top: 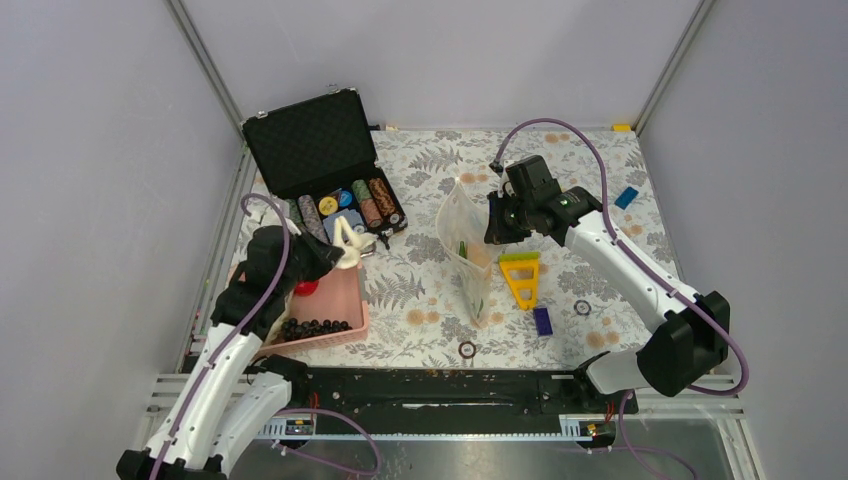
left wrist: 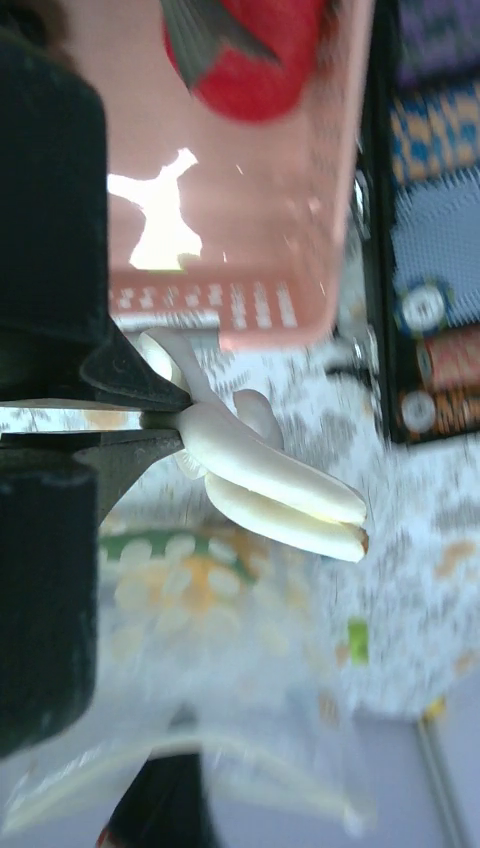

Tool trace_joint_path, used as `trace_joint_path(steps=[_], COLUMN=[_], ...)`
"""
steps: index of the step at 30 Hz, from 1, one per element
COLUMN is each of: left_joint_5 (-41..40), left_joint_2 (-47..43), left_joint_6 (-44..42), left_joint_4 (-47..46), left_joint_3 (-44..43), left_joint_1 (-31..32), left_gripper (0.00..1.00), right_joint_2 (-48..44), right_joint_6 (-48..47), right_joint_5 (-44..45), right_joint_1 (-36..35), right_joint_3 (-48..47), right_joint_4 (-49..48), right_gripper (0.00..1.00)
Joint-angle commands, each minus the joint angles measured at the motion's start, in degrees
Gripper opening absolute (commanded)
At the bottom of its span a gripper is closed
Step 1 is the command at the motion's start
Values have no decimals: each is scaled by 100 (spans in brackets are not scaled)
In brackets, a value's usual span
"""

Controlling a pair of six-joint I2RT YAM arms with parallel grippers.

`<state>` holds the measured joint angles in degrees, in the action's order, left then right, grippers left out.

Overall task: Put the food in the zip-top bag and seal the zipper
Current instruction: Pick up the fake vegetable from the bin, then place the fake vegetable in the zipper food storage bag.

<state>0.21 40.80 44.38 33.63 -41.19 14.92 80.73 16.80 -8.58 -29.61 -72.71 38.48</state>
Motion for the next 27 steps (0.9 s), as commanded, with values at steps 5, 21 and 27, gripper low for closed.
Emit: trace_joint_path(steps=[5, 21, 27], left_joint_5=[1945, 1865, 1393], left_joint_2=[95, 2599, 3148], left_joint_6=[141, -1241, -1433], left_joint_4=[-2997, -2669, -1048], left_joint_3=[-536, -2443, -2960], left_joint_1=[300, 2302, 2349], left_gripper=[0, 0, 0], right_joint_2=[-157, -403, -446], right_joint_6=[-30, -126, -166], right_joint_5=[-242, -159, -83], right_joint_1=[43, 43, 44], right_joint_3=[-182, -168, -160], right_joint_4=[72, 85, 75], right_gripper=[4, 4, 4])
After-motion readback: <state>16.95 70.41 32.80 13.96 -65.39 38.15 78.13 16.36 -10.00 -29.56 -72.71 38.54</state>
